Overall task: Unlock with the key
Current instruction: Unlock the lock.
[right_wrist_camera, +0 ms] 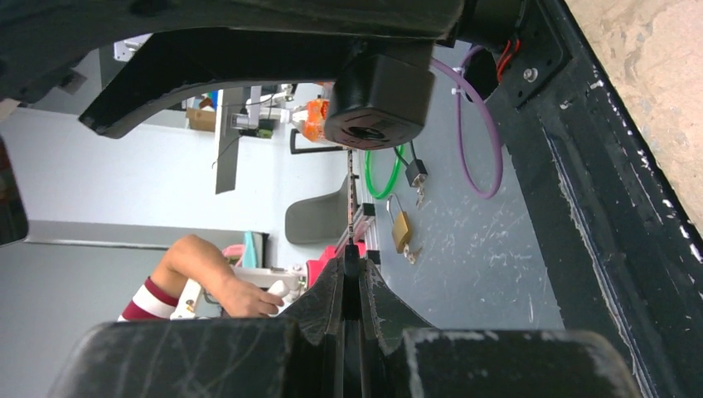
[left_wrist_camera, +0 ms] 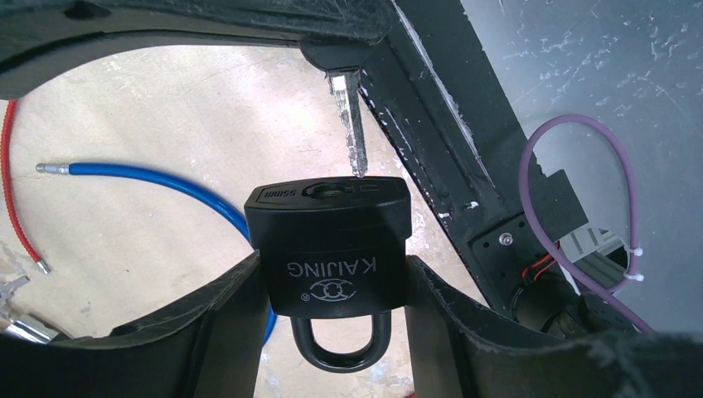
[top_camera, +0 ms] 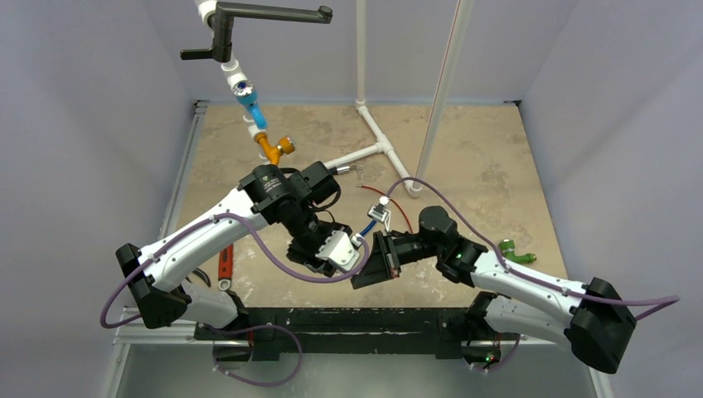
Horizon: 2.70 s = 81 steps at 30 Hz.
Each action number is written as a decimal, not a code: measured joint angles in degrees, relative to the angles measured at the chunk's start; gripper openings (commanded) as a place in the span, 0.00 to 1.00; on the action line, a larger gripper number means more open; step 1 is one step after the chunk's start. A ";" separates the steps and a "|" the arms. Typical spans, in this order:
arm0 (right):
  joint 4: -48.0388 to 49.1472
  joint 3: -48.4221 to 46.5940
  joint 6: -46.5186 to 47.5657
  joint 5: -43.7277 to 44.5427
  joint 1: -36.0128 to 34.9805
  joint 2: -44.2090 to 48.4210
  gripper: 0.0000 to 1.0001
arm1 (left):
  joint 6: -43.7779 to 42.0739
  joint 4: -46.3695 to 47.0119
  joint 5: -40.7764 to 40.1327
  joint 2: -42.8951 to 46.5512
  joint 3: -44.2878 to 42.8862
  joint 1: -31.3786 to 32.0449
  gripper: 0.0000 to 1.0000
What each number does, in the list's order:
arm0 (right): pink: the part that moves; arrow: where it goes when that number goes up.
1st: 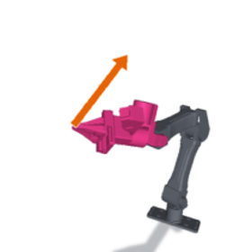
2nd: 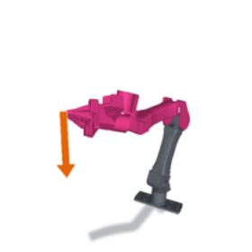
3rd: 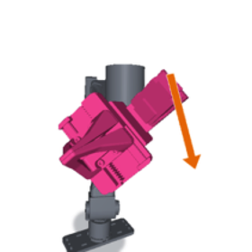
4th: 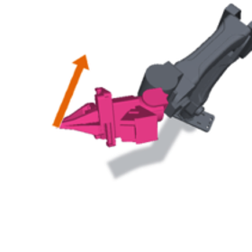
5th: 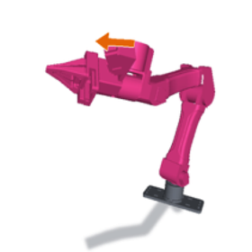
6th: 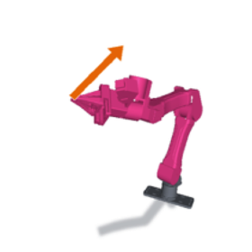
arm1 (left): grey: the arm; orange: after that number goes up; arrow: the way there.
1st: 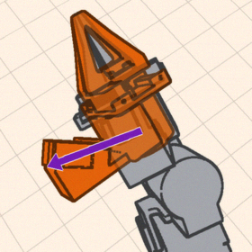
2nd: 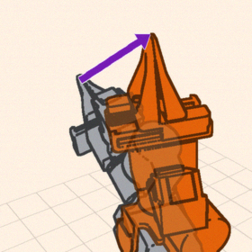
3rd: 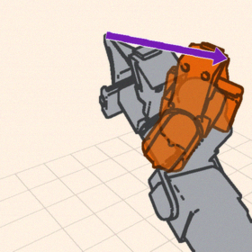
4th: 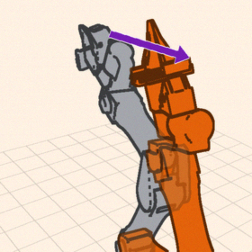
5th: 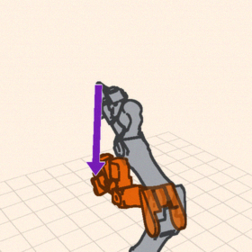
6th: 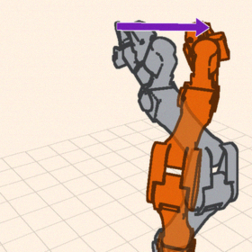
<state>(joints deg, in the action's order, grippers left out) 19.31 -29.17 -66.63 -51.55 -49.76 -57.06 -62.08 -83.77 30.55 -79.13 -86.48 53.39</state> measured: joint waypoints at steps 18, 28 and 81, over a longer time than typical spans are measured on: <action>4.46 0.83 -3.32 0.24 0.00 -1.77 0.00 | 0.00 0.04 -0.98 0.00 -0.15 0.76 0.00; 5.77 1.57 -5.01 -0.02 0.31 -2.56 0.00 | -0.02 0.04 -1.90 0.00 -0.22 1.14 0.00; 3.98 2.93 -9.55 6.58 2.36 -1.01 0.00 | 7.04 4.94 -11.47 0.00 0.13 4.04 0.00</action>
<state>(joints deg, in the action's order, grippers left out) 23.29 -26.24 -76.18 -44.97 -47.40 -58.06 -55.05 -78.83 19.07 -79.13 -86.35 57.43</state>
